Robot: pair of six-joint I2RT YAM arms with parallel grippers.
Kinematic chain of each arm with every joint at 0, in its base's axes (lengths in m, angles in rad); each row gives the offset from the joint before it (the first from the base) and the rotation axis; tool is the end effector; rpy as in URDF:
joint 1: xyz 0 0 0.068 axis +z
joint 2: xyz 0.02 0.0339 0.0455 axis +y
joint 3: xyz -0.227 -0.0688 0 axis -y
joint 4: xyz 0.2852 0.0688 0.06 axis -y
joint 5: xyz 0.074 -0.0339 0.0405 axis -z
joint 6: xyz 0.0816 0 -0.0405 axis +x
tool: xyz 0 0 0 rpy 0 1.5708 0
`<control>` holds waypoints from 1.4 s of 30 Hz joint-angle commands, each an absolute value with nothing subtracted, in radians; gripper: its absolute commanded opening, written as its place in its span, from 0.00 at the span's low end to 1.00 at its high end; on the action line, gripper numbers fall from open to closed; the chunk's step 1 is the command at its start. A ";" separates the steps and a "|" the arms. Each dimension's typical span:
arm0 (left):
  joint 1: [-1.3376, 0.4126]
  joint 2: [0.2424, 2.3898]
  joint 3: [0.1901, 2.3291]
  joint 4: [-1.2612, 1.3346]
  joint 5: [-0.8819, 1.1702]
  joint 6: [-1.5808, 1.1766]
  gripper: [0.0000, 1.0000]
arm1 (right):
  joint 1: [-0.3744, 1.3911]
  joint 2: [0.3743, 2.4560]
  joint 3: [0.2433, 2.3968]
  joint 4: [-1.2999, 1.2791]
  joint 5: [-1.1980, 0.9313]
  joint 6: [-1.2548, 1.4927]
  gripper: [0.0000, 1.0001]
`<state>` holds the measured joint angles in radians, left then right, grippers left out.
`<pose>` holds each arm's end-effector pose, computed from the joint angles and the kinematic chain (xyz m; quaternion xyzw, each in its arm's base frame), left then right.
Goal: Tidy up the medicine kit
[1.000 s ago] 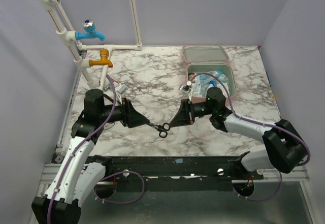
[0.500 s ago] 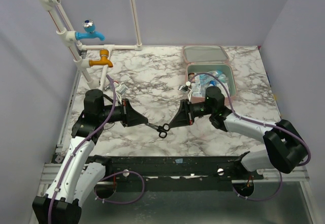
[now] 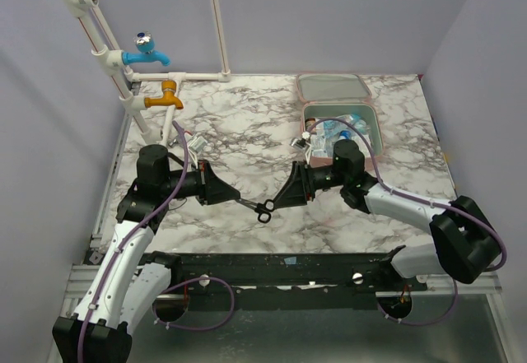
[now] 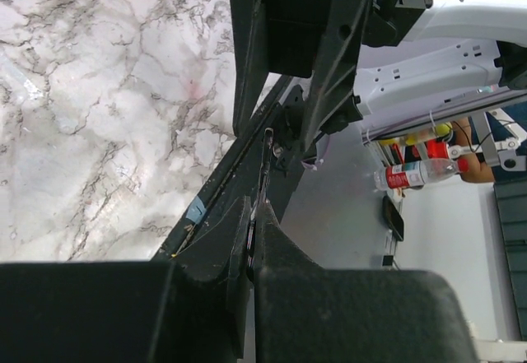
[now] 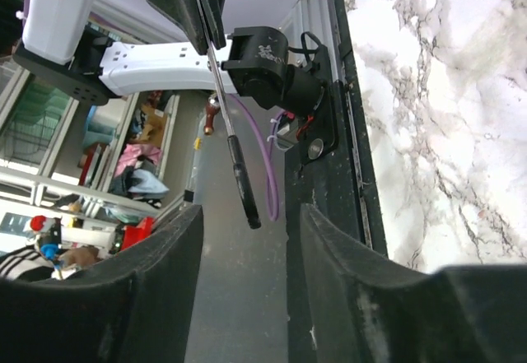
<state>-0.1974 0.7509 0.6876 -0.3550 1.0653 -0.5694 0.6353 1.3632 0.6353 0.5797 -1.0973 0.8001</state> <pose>0.2274 -0.1183 0.2641 0.1383 0.7611 -0.5705 0.2760 0.2274 0.2579 0.1743 -0.2861 0.6722 0.6639 0.1598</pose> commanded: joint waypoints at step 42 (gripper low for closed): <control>-0.194 0.605 0.526 0.092 0.791 -1.124 0.00 | 0.691 1.495 0.492 1.471 -0.723 1.299 0.44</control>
